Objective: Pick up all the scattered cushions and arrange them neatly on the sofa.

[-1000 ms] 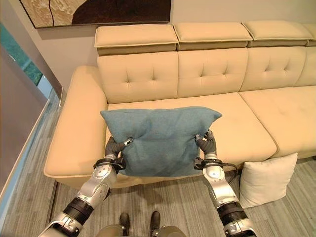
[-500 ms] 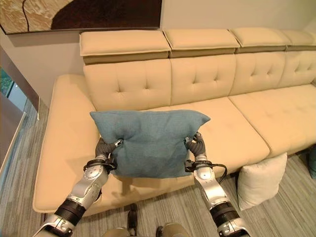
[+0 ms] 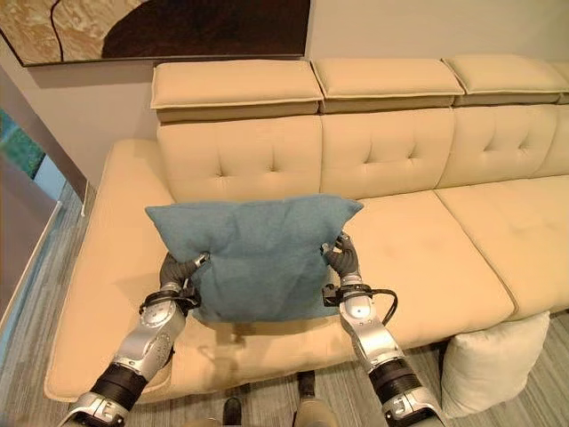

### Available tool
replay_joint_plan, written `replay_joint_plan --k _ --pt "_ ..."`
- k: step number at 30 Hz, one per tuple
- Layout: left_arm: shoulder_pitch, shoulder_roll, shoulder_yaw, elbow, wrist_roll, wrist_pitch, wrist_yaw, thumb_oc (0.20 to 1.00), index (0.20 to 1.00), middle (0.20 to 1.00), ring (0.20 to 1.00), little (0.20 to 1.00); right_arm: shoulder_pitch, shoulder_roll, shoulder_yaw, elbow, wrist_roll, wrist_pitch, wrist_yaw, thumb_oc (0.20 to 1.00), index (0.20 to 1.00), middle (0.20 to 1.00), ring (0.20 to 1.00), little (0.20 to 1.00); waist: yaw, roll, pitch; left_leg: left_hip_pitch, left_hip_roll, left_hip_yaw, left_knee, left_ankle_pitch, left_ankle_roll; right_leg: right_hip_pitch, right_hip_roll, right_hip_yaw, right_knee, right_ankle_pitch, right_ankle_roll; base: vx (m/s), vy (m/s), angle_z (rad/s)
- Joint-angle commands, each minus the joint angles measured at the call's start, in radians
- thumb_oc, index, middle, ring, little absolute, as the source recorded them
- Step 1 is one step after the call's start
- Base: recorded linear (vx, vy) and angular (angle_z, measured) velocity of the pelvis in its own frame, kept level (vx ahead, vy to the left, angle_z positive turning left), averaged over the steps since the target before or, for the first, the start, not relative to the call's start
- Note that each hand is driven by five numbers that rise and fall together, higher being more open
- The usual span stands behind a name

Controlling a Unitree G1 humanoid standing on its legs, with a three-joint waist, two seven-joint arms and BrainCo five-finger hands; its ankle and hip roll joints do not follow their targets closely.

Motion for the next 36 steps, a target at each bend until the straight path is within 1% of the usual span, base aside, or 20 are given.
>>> replay_joint_plan --k 1,2,3,4,5,7,8,9,10,12,15,17,20,25,28,30,32,34,35,36 --pt "-0.127 -0.040 -0.074 -0.101 0.003 -0.089 -0.068 0.200 0.200 0.200 0.200 0.200 -0.048 0.024 -0.010 -0.150 -0.020 -0.094 0.021 0.200 0.200 0.200 0.200 0.200 -0.027 -0.017 -0.073 -0.026 0.029 -0.015 0.105 -0.057 -0.036 -0.029 -0.007 0.037 0.105 -0.104 0.046 0.08 -0.197 0.81" --pt "-0.128 -0.045 -0.079 -0.100 0.002 -0.087 -0.069 0.200 0.200 0.200 0.200 0.200 -0.041 0.021 -0.013 -0.154 -0.011 -0.100 0.019 0.200 0.200 0.200 0.200 0.200 -0.033 -0.018 -0.073 -0.047 0.039 -0.017 0.140 -0.049 -0.046 -0.015 -0.001 0.021 0.095 -0.112 0.034 0.07 -0.365 0.83" --pt "-0.140 -0.051 -0.090 -0.095 -0.008 -0.086 -0.073 0.200 0.200 0.200 0.200 0.200 -0.035 0.012 -0.021 -0.163 -0.002 -0.108 0.008 0.200 0.200 0.200 0.200 0.200 -0.040 -0.030 -0.055 -0.108 0.059 -0.005 0.233 -0.018 -0.061 0.001 0.004 -0.007 0.092 -0.122 0.014 0.04 -0.340 0.95" --pt "-0.143 -0.053 -0.092 -0.092 -0.008 -0.085 -0.074 0.200 0.200 0.200 0.200 0.200 -0.038 0.009 -0.020 -0.161 0.002 -0.109 0.007 0.200 0.200 0.200 0.200 0.200 -0.040 -0.032 -0.050 -0.124 0.059 -0.011 0.261 -0.019 -0.060 0.008 0.010 -0.018 0.089 -0.130 0.005 0.06 -0.329 1.05" --pt "-0.141 -0.056 -0.093 -0.090 -0.007 -0.077 -0.069 0.200 0.200 0.200 0.200 0.200 -0.023 0.010 -0.023 -0.163 0.007 -0.107 0.004 0.200 0.200 0.200 0.200 0.200 -0.040 -0.032 -0.046 -0.130 0.068 -0.001 0.268 -0.015 -0.057 0.022 0.020 -0.027 0.089 -0.149 -0.005 0.09 -0.170 1.00" --pt "-0.144 -0.060 -0.102 -0.086 -0.006 -0.075 -0.074 0.200 0.200 0.200 0.200 0.200 -0.008 0.007 -0.035 -0.163 0.007 -0.105 0.002 0.200 0.200 0.200 0.200 0.200 -0.044 -0.030 -0.046 -0.132 0.060 0.019 0.204 -0.012 -0.049 0.034 0.016 -0.047 0.079 -0.157 -0.001 0.11 -0.050 0.53" --pt "-0.153 -0.061 -0.111 -0.083 0.005 -0.069 -0.079 0.200 0.200 0.200 0.200 0.200 0.000 0.005 -0.049 -0.167 0.011 -0.105 -0.002 0.200 0.200 0.200 0.200 0.200 -0.048 -0.024 -0.050 -0.169 0.054 0.058 0.117 0.035 -0.040 0.048 0.016 -0.063 0.064 -0.164 0.006 0.19 0.034 0.50" --pt "-0.165 -0.062 -0.114 -0.083 0.010 -0.072 -0.074 0.200 0.200 0.200 0.200 0.200 -0.004 0.011 -0.044 -0.156 0.008 -0.110 -0.012 0.200 0.200 0.200 0.200 0.200 -0.037 -0.022 -0.043 -0.213 0.043 0.047 0.109 0.064 -0.039 0.049 0.020 -0.059 0.074 -0.173 0.009 0.23 0.070 0.50" --pt "-0.165 -0.057 -0.104 -0.087 0.007 -0.077 -0.069 0.200 0.200 0.200 0.200 0.200 -0.009 0.019 -0.035 -0.153 0.007 -0.107 -0.007 0.200 0.200 0.200 0.200 0.200 -0.032 -0.022 -0.044 -0.210 0.034 0.029 0.123 0.043 -0.035 0.046 0.017 -0.047 0.089 -0.182 0.010 0.23 0.104 0.30" --pt "-0.160 -0.047 -0.104 -0.098 0.013 -0.080 -0.070 0.200 0.200 0.200 0.200 0.200 -0.020 0.030 -0.028 -0.150 0.002 -0.105 -0.005 0.200 0.200 0.200 0.200 0.200 -0.031 -0.021 -0.047 -0.194 0.020 0.036 0.117 0.032 -0.025 0.052 0.008 -0.033 0.100 -0.179 0.018 0.20 0.146 -0.42" --pt "-0.164 -0.017 -0.097 -0.121 0.038 -0.080 -0.064 0.200 0.200 0.200 0.200 0.200 -0.069 0.051 -0.003 -0.131 -0.001 -0.099 0.000 0.200 0.200 0.200 0.200 0.200 -0.005 -0.023 -0.043 -0.190 0.005 0.074 0.120 0.011 -0.004 0.042 -0.014 0.007 0.115 -0.179 0.032 0.17 0.203 -0.89" --pt "-0.215 0.000 -0.096 -0.108 0.050 -0.085 -0.040 0.200 0.200 0.200 0.200 0.200 -0.135 0.061 0.025 -0.120 -0.005 -0.097 -0.007 0.200 0.200 0.200 0.200 0.200 0.006 -0.023 -0.036 -0.206 0.002 0.100 0.108 0.005 0.010 0.002 -0.025 0.026 0.107 -0.170 0.040 0.04 0.137 -0.87" --pt "-0.309 0.015 -0.105 -0.093 0.041 -0.103 -0.005 0.200 0.200 0.200 0.200 0.200 -0.251 0.067 0.066 -0.096 -0.004 -0.094 -0.025 0.200 0.200 0.200 0.200 0.200 0.014 -0.023 -0.020 -0.264 0.007 0.104 0.099 0.016 0.014 -0.075 -0.029 0.037 0.101 -0.151 0.045 -0.09 0.038 -0.19" --pt "-0.578 0.080 -0.111 -0.043 0.030 -0.149 0.084 0.200 0.200 0.200 0.200 0.200 -0.558 0.020 0.129 -0.009 0.018 -0.091 -0.088 0.200 0.200 0.200 0.200 0.200 0.032 -0.018 0.016 -0.395 0.012 0.072 0.110 0.053 0.003 -0.208 -0.023 0.030 0.091 -0.108 0.045 -0.09 -0.025 0.04" --pt "-0.634 0.085 -0.108 -0.023 0.015 -0.162 0.097 0.200 0.200 0.200 0.200 0.200 -0.618 0.006 0.139 0.010 0.016 -0.088 -0.100 0.200 0.200 0.200 0.200 0.200 0.033 -0.014 0.017 -0.421 0.012 0.064 0.103 0.069 -0.001 -0.236 -0.021 0.025 0.088 -0.098 0.044 -0.02 -0.015 0.05" --pt "-0.735 0.101 -0.120 0.031 0.001 -0.174 0.116 0.200 0.200 0.200 0.200 0.200 -0.705 0.003 0.155 0.041 0.023 -0.090 -0.123 0.200 0.200 0.200 0.200 0.200 0.031 -0.005 0.023 -0.447 0.008 0.052 0.088 0.085 -0.006 -0.264 -0.020 0.019 0.083 -0.087 0.047 -0.01 -0.001 0.05" --pt "-0.767 0.109 -0.122 0.052 -0.007 -0.179 0.119 0.200 0.200 0.200 0.200 0.200 -0.733 0.009 0.163 0.052 0.028 -0.094 -0.130 0.200 0.200 0.200 0.200 0.200 0.030 -0.001 0.026 -0.458 0.006 0.050 0.083 0.090 -0.007 -0.279 -0.019 0.020 0.083 -0.083 0.049 -0.01 0.004 0.02" --pt "-0.809 0.112 -0.128 0.079 -0.025 -0.188 0.116 0.200 0.200 0.200 0.200 0.200 -0.772 0.000 0.179 0.074 0.027 -0.092 -0.132 0.200 0.200 0.200 0.200 0.200 0.029 0.005 0.030 -0.474 0.004 0.046 0.081 0.095 -0.009 -0.292 -0.019 0.019 0.086 -0.083 0.049 0.00 0.015 0.00" --pt "-0.852 0.123 -0.137 0.111 -0.043 -0.190 0.110 0.200 0.200 0.200 0.200 0.200 -0.819 -0.012 0.204 0.085 0.025 -0.086 -0.129 0.200 0.200 0.200 0.200 0.200 0.027 0.013 0.033 -0.491 0.000 0.040 0.071 0.105 -0.011 -0.313 -0.021 0.017 0.090 -0.079 0.048 0.00 0.000 0.00" --pt "-0.852 0.123 -0.137 0.111 -0.044 -0.190 0.110 0.200 0.200 0.200 0.200 0.200 -0.819 -0.012 0.205 0.085 0.025 -0.086 -0.129 0.200 0.200 0.200 0.200 0.200 0.026 0.013 0.033 -0.491 0.000 0.040 0.071 0.105 -0.011 -0.313 -0.022 0.017 0.091 -0.080 0.048 0.00 0.000 0.00"
